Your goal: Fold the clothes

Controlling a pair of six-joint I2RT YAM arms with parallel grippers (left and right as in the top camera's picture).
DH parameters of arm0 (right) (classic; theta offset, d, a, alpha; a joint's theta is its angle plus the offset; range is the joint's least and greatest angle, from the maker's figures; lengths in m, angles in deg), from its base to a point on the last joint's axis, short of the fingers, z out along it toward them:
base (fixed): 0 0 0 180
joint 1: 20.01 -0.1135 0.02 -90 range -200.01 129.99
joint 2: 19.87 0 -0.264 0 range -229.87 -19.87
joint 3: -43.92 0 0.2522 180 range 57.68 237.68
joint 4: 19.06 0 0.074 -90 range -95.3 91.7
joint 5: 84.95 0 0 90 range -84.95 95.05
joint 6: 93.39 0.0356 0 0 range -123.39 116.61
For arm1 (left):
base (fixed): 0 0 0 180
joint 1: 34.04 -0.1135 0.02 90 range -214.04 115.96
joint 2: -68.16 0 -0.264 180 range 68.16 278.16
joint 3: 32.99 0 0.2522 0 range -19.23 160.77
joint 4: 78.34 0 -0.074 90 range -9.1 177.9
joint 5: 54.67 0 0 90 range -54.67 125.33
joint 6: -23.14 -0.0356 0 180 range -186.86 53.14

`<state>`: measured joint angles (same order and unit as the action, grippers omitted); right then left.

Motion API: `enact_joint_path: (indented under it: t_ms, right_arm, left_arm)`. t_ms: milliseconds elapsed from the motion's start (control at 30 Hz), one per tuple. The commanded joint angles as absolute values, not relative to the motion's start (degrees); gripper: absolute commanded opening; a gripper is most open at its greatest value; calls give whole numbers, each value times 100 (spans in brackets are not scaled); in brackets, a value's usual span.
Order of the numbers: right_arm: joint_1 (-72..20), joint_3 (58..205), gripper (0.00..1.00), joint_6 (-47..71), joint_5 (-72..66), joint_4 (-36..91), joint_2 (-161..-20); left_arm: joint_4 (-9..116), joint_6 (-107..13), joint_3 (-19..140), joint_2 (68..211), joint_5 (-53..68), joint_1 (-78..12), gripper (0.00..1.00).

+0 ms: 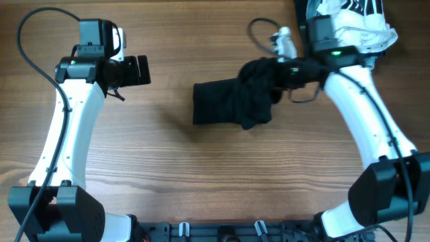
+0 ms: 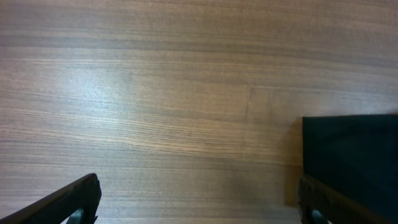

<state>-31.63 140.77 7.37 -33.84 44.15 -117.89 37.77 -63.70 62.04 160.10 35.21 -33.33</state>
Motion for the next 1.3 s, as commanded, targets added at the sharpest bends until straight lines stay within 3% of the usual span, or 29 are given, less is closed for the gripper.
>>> enact_joint_path:
  t_ms: [0,300,633,867,1033,1267]
  right_arm:
    - [-3759,14178,4,1334,-2943,4124,-11771]
    - [-4739,14178,6,1635,-2668,3436,-12484]
    - [-5307,14178,48,1609,-3122,2586,-13102]
    - [-5302,14283,54,1382,-3739,2404,-13096]
    - [-5147,14704,65,971,-3778,2964,-12941]
    - [-4977,15273,73,731,-2810,3989,-12722]
  left_arm:
    - [3843,-6359,6243,15999,3652,-3423,100]
    - [3854,-6359,6243,15999,3650,-3574,100]
    - [3858,-6359,6243,15999,3650,-3578,100]
    - [3858,-6359,6243,15999,3650,-3578,100]
    - [3858,-6359,6243,15999,3650,-3578,100]
    - [3904,-6357,6243,15999,3650,-3582,100]
